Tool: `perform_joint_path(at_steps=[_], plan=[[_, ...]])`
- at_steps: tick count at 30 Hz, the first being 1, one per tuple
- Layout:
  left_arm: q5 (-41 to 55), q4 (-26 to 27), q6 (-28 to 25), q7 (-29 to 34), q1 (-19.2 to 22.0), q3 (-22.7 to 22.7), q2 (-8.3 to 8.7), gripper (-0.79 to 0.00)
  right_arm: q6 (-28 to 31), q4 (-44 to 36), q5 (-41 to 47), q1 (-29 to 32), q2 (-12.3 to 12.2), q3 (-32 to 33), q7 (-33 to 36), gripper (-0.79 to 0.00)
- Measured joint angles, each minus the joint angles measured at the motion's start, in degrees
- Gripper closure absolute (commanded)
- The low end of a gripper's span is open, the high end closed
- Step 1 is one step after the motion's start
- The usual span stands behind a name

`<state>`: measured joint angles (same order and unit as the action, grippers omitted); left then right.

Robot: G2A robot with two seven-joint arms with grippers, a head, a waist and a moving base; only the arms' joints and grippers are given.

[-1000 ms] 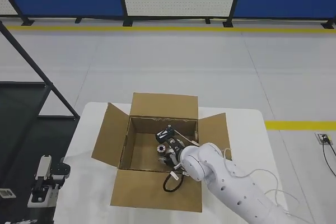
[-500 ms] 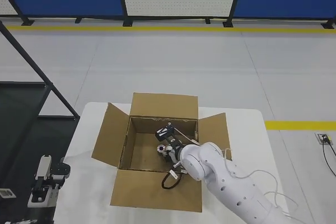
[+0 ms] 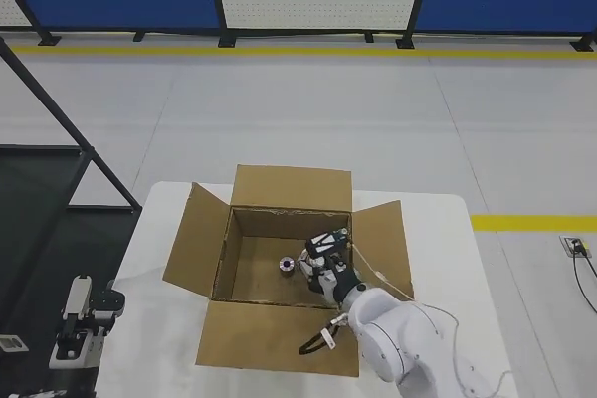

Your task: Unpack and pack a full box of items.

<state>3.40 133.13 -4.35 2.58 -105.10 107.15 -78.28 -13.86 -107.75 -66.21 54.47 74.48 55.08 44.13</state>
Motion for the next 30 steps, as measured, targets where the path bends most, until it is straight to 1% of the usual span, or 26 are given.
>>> perform_joint_path(at_steps=[4, 7, 11, 15, 19, 24, 30], plan=[[0.0, 0.0, 0.0, 0.0, 0.0, 0.0, 0.0, -0.785, -0.9, -5.8, -0.2, 7.1, -0.7, 4.3, -6.9, 0.0], [0.0, 0.0, 0.0, 0.0, 0.0, 0.0, 0.0, -0.785, -1.8, -9.4, -0.1, 11.2, -1.0, 7.5, -10.9, 0.0], [0.0, 0.0, 0.0, 0.0, 0.0, 0.0, 0.0, -0.785, -2.0, -14.2, 1.1, 15.8, -1.4, 12.3, -14.3, 0.0], [0.0, 0.0, 0.0, 0.0, 0.0, 0.0, 0.0, -0.785, -1.0, -18.9, 4.2, 20.4, -1.8, 18.2, -17.3, 0.0], [0.0, 0.0, 0.0, 0.0, 0.0, 0.0, 0.0, -0.785, -1.0, -22.0, 6.5, 24.8, -2.0, 23.2, -20.7, 0.0], [0.0, 0.0, 0.0, 0.0, 0.0, 0.0, 0.0, -0.785, -1.3, -23.9, 7.2, 29.1, -2.3, 29.0, -20.7, 0.0], [0.0, 0.0, 0.0, 0.0, 0.0, 0.0, 0.0, -0.785, -3.2, -23.3, 8.1, 31.0, -2.4, 33.6, -18.2, 0.0]])
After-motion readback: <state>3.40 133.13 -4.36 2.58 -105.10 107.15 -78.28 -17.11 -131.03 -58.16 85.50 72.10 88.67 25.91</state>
